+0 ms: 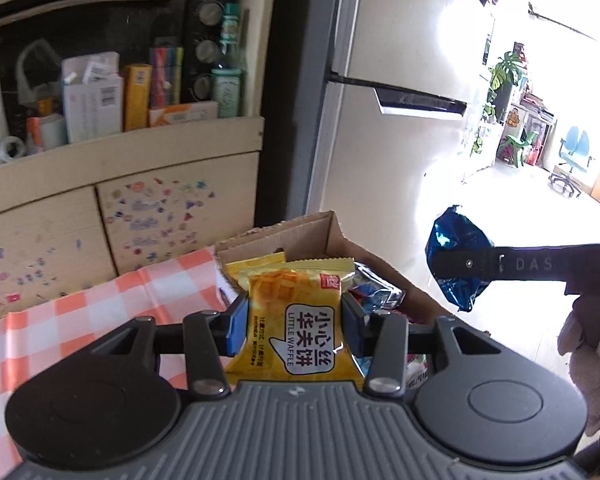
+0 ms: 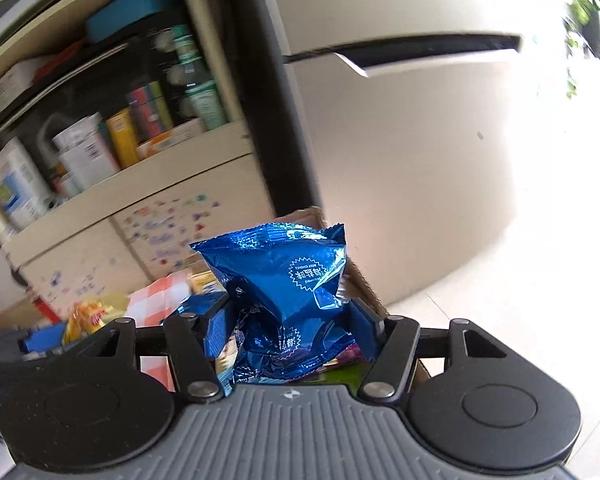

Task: Organize snacks
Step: 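Lower both bags into the box and open both grippers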

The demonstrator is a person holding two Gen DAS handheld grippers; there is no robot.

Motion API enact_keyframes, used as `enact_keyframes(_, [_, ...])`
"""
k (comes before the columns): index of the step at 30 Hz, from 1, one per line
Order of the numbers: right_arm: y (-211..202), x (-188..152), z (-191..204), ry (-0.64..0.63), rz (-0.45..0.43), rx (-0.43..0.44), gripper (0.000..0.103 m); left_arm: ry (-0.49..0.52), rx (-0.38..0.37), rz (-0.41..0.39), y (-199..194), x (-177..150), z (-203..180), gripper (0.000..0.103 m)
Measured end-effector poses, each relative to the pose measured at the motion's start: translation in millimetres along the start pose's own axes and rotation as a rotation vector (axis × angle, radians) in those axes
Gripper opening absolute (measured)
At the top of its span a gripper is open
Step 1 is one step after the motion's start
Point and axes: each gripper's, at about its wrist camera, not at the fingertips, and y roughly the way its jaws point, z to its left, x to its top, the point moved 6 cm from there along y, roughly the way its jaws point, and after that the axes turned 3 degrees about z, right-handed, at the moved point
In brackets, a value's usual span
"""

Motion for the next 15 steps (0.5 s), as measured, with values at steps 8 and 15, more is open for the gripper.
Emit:
enact_keyframes(8, [14.9,-3.0,-15.7,0.106,0.058,-0.042,0.067,-0.003,-0.020,0.054,46.5,-3.8,-24.6,0.046])
enact_keyframes(15, [27.2,-4.9,-23.8,0.141,0.094,-0.090,0.070,-0.011,0.001,0.092,79.7,-7.8,-37.9,0.051])
